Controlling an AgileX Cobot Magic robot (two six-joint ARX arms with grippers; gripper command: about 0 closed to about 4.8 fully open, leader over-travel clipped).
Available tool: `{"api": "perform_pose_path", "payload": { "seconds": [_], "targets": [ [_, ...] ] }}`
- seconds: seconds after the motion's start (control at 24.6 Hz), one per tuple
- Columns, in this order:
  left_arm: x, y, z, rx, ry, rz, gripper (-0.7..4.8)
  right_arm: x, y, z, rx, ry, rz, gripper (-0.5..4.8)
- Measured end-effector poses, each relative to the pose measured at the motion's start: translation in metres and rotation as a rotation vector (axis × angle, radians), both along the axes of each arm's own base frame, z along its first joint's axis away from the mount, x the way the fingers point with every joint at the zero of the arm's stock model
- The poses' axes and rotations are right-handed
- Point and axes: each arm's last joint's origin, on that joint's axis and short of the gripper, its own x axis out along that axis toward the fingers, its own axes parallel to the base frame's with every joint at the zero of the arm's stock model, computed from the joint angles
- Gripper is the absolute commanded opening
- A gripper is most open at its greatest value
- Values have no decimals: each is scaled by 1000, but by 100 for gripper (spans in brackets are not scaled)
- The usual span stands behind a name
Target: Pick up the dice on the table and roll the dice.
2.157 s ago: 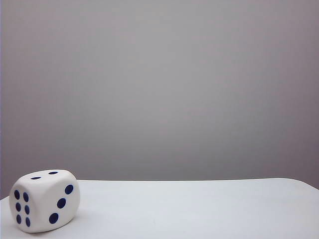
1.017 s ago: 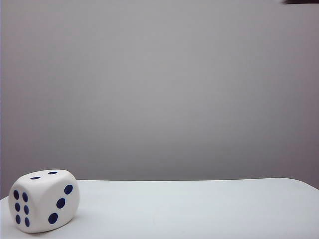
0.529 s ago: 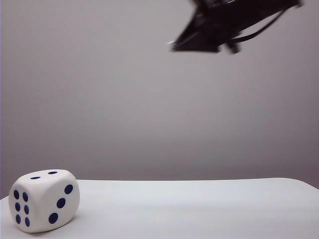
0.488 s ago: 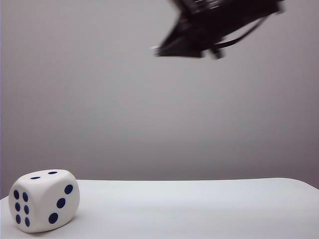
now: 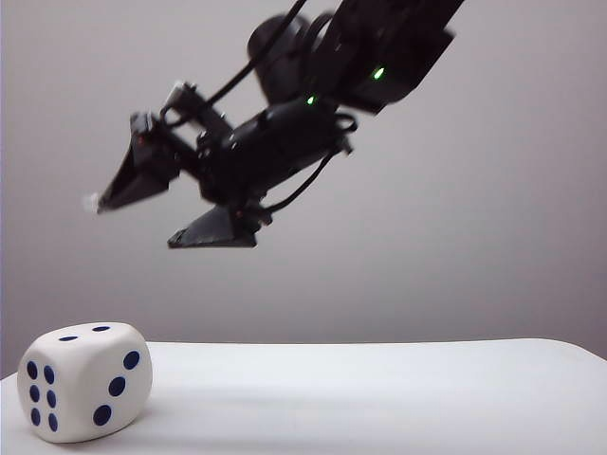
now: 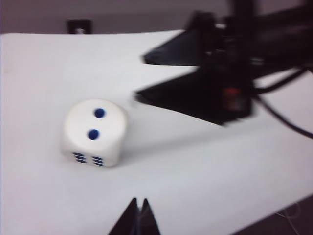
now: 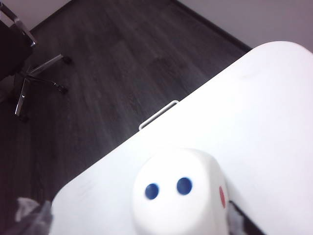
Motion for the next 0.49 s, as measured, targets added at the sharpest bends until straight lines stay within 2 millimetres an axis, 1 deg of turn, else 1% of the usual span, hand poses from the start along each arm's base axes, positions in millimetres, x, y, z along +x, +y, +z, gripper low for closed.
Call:
{"api": "perform_pose_path", "payload": {
  "seconds": [0.16,0.2,0.33,0.45,0.49],
  "targets": [
    [-2,-2,0,-46,21,-63,-6,13,10,-12,-16,17,-4,447],
    [-2,-3,0,-73,28,-93,-6,19,15,-18,-31,32,-5,447],
    [-3,-4,1,-107,39,-119,-6,25,21,-35,-77,83,-3,447],
    [-4,-4,10,-111,11,-121,-6,28,25,-54,-100,132,13,447],
    [-4,-4,13,-113,1,-122,-6,28,25,-58,-106,144,12,447]
  ]
}}
